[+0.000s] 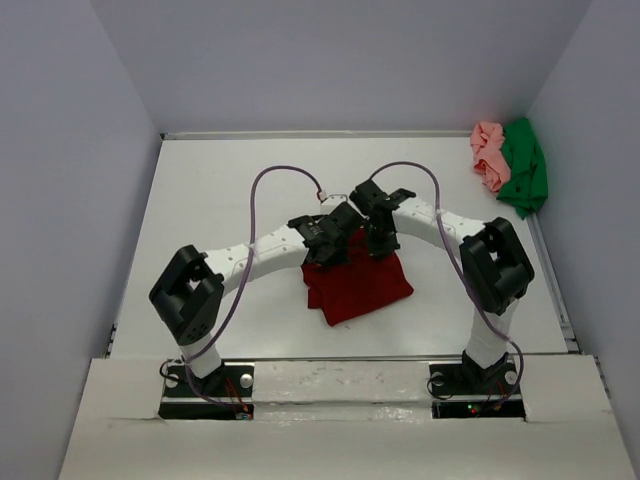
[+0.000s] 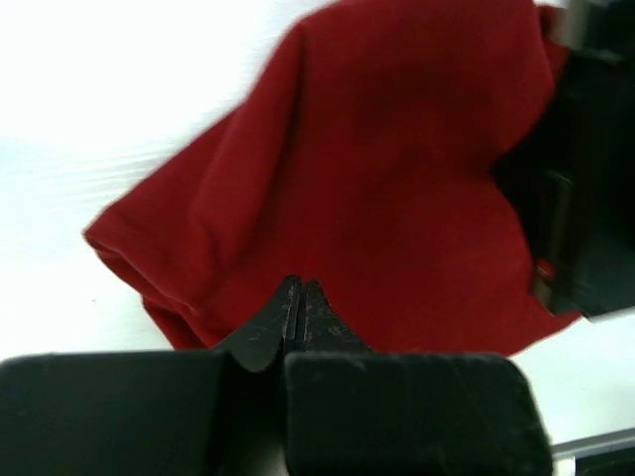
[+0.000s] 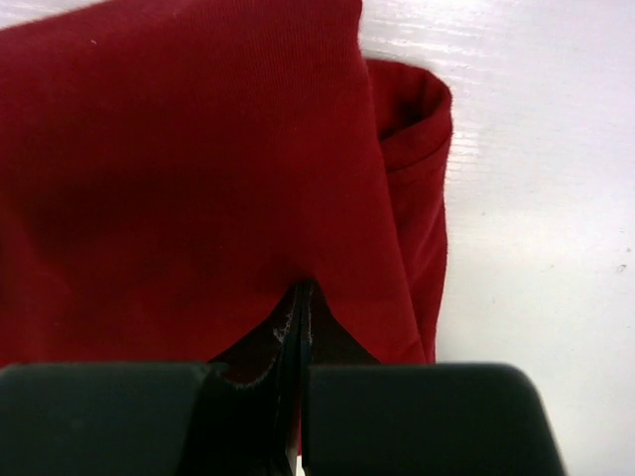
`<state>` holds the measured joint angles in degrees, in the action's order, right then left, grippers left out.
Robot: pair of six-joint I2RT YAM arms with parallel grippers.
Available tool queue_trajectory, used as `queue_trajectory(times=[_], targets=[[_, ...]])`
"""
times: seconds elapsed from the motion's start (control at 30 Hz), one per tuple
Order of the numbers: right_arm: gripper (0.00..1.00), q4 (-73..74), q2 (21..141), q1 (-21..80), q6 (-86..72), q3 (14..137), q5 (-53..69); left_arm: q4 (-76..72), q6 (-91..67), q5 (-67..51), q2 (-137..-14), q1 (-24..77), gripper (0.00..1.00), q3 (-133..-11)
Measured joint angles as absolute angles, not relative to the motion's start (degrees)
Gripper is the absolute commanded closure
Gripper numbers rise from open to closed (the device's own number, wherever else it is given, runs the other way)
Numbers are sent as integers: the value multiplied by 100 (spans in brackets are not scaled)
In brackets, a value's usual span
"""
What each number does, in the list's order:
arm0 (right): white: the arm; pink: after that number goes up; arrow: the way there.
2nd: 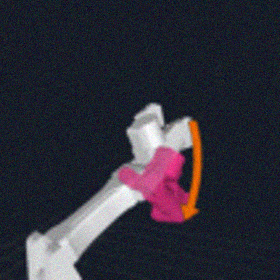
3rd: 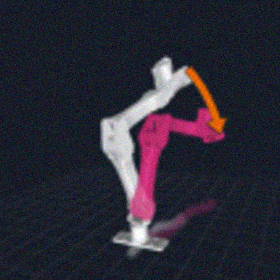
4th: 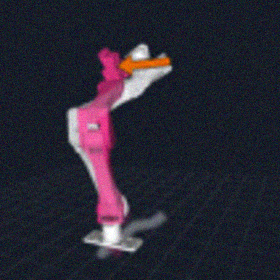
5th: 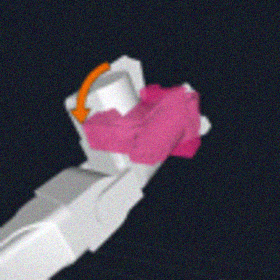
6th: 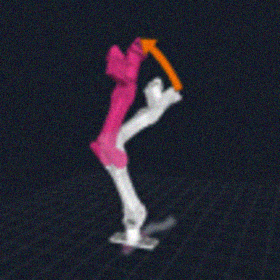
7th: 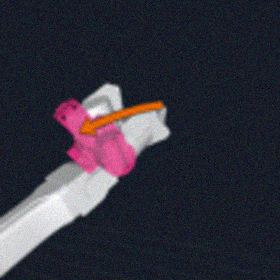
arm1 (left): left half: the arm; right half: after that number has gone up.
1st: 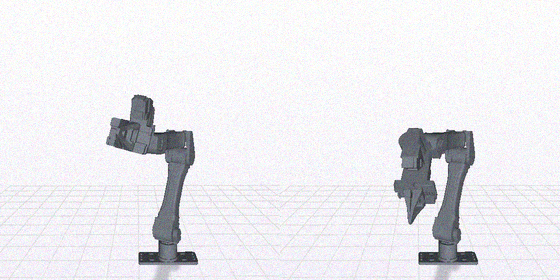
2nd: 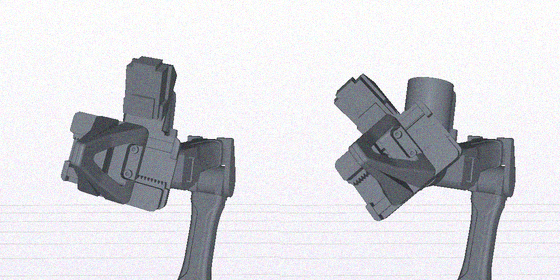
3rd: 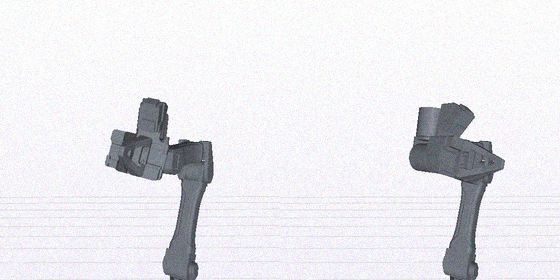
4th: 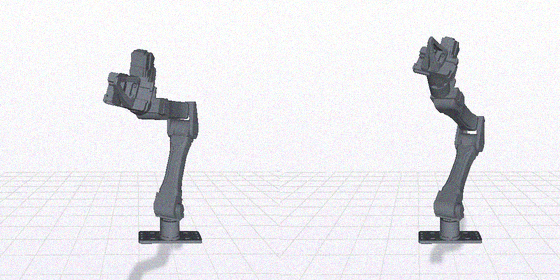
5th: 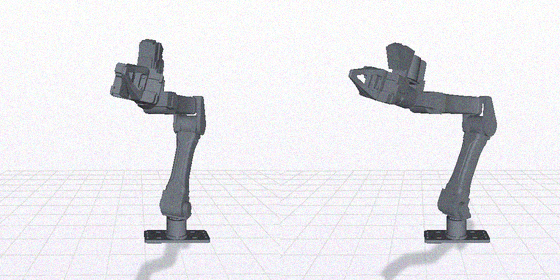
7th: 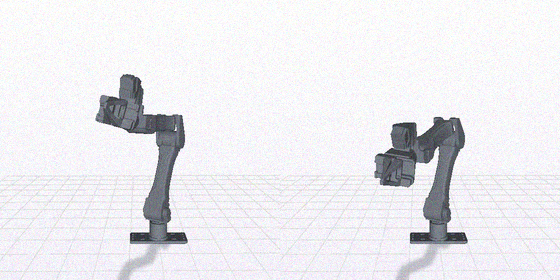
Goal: Fold and stack the t-shirts
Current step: Fold the tshirt
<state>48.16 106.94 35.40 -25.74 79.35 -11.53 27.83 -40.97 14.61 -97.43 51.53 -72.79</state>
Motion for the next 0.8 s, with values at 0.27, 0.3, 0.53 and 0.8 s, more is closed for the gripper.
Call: queue_trajectory(times=[0.27,0.3,0.53,0.8], targets=[[100,4495,11063,3531,-2639,7802,-1035,2799,-4270,1332,-9810,5428,100,-7255],[100,4493,11063,3524,-2659,7797,-1024,2790,-4285,1341,-9854,5426,100,-7247],[100,4289,10925,3531,-2801,7590,-985,2665,-4338,1308,-10313,5177,100,-7094],[100,4174,10864,3535,-2832,7487,-967,2604,-4248,1317,-10547,4412,100,-7011]])
